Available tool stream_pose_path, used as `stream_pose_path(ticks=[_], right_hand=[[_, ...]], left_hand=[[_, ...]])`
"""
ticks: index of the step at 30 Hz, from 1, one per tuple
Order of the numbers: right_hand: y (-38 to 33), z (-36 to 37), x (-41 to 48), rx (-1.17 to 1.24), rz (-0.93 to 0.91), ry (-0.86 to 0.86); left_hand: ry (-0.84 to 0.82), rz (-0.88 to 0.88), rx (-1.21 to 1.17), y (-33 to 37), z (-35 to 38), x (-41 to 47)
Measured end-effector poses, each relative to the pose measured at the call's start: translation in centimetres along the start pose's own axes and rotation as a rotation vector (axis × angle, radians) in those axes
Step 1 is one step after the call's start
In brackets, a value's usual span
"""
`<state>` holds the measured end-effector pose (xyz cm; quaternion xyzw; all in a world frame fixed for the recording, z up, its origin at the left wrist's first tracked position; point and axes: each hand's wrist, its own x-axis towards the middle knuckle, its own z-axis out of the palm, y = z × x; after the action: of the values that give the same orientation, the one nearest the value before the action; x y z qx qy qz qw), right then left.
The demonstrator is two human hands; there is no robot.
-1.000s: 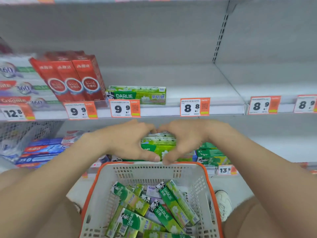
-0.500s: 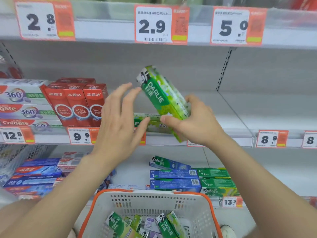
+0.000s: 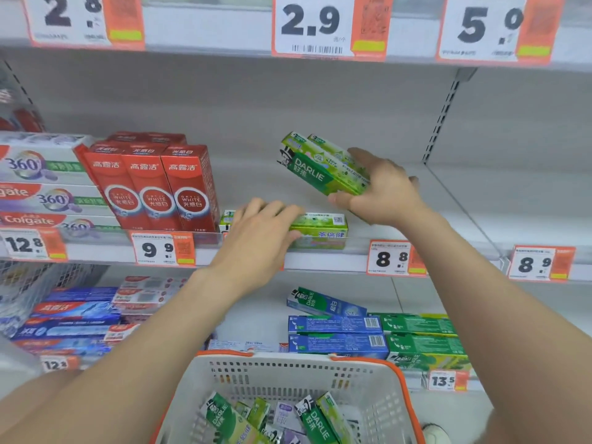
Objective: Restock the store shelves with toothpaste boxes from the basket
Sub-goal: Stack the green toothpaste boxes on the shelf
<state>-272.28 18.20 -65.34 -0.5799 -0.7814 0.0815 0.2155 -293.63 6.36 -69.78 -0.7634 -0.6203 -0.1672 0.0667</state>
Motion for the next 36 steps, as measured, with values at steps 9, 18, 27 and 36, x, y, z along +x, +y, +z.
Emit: stream_pose_path(ticks=[9, 18, 27, 36], right_hand=[[-1.4, 2.3, 0.8, 0.12, -0.146, -0.326], [0.0, 2.3, 1.3, 0.063, 0.115, -0.182], [-1.1, 3.8, 0.1, 0.34, 0.001, -0.203], [-2.3, 4.9, 0.6, 0.344, -0.035, -0.205]], left_hand=[[0.117, 0.018, -0.057, -0.7, -0.1, -0.4], [-0.064, -0.048, 0.173, -0.9, 0.8, -0.4], [-0.038, -0.197, 0.226, 0.2, 0.8, -0.7], [-0.059, -0.259, 0.331, 0.4, 0.9, -1.2]])
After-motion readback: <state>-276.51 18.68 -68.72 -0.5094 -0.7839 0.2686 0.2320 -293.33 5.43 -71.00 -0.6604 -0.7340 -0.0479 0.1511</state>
